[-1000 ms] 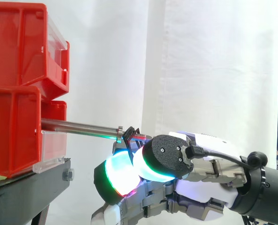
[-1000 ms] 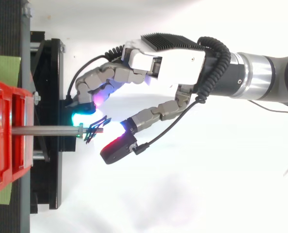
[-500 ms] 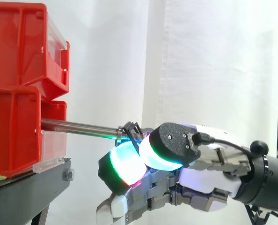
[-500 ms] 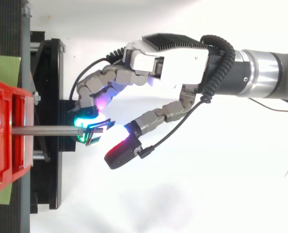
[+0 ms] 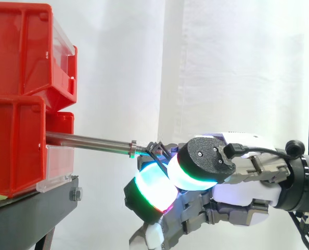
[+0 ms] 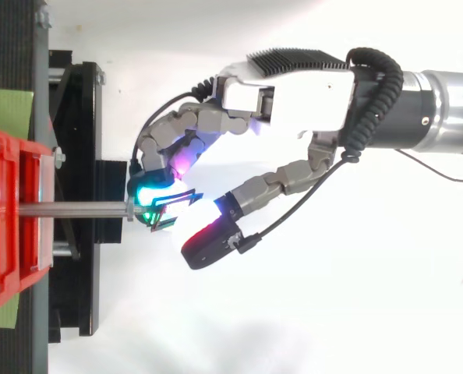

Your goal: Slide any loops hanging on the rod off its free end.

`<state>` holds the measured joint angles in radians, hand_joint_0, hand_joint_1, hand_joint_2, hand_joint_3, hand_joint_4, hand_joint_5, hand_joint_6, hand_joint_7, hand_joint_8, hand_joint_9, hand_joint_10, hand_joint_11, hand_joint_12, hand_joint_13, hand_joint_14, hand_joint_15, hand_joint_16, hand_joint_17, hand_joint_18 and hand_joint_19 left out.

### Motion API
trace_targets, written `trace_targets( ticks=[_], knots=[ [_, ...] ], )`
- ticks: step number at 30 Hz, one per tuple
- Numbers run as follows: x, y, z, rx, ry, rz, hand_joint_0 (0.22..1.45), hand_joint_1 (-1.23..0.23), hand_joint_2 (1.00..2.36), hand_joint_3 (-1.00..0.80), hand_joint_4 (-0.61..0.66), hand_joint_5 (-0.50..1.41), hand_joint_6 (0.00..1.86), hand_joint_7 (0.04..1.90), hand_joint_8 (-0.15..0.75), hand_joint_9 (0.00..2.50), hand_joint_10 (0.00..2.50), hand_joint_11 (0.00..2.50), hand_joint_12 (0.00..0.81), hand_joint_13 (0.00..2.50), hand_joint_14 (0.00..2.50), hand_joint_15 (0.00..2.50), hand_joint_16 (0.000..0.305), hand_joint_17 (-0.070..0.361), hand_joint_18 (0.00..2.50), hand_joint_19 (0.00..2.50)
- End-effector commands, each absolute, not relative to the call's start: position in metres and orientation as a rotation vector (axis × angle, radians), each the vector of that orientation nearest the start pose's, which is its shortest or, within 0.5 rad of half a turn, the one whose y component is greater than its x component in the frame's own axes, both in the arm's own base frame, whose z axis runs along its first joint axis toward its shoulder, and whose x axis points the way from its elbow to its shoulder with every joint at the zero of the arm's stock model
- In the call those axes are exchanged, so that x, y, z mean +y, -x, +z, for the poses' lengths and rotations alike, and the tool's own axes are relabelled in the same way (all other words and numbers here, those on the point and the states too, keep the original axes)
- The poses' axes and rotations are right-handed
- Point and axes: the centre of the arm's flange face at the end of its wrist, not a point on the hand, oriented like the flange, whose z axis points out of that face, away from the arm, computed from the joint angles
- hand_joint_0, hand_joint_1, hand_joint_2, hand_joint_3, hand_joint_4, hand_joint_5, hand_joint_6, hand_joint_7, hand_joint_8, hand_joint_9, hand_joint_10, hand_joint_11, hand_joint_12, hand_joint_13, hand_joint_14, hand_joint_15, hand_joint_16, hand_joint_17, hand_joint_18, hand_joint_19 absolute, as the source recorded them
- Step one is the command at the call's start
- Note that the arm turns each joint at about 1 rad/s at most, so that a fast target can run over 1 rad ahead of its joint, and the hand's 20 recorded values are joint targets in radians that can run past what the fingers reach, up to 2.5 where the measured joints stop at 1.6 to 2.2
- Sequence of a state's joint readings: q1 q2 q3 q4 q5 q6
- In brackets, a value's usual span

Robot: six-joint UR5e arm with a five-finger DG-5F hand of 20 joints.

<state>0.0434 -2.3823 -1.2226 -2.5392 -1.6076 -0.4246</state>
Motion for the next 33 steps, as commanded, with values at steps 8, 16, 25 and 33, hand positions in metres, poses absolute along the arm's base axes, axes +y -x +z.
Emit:
trace_targets(
  ticks=[8, 16, 25, 33],
  knots=[
    [-0.103, -0.761, 0.217, 1.367, -0.840, 0.953, 0.67, -0.79, 1.01, -0.39, 0.07, -0.19, 0.90, 1.20, 0.270, 0.84, 0.01, 0.39, 0.341, 0.71, 0.01, 0.15, 0.046, 0.103, 0.64, 0.28],
    [-0.117, -0.752, 0.234, 1.327, -0.961, 0.930, 0.67, -0.79, 1.01, -0.43, 0.07, -0.19, 0.90, 1.19, 0.265, 0.85, 0.01, 0.40, 0.337, 0.71, 0.01, 0.15, 0.045, 0.102, 0.65, 0.29],
    [-0.125, -0.739, 0.250, 1.332, -1.045, 0.892, 0.65, -0.74, 1.00, -0.45, 0.10, -0.19, 0.90, 1.20, 0.271, 0.87, 0.01, 0.40, 0.339, 0.72, 0.01, 0.15, 0.045, 0.101, 0.66, 0.31],
    [-0.128, -0.731, 0.262, 1.296, -1.153, 0.954, 0.68, -0.73, 1.00, -0.46, 0.03, -0.20, 0.90, 1.20, 0.268, 0.85, 0.01, 0.39, 0.338, 0.74, 0.01, 0.15, 0.045, 0.101, 0.67, 0.30]
  ],
)
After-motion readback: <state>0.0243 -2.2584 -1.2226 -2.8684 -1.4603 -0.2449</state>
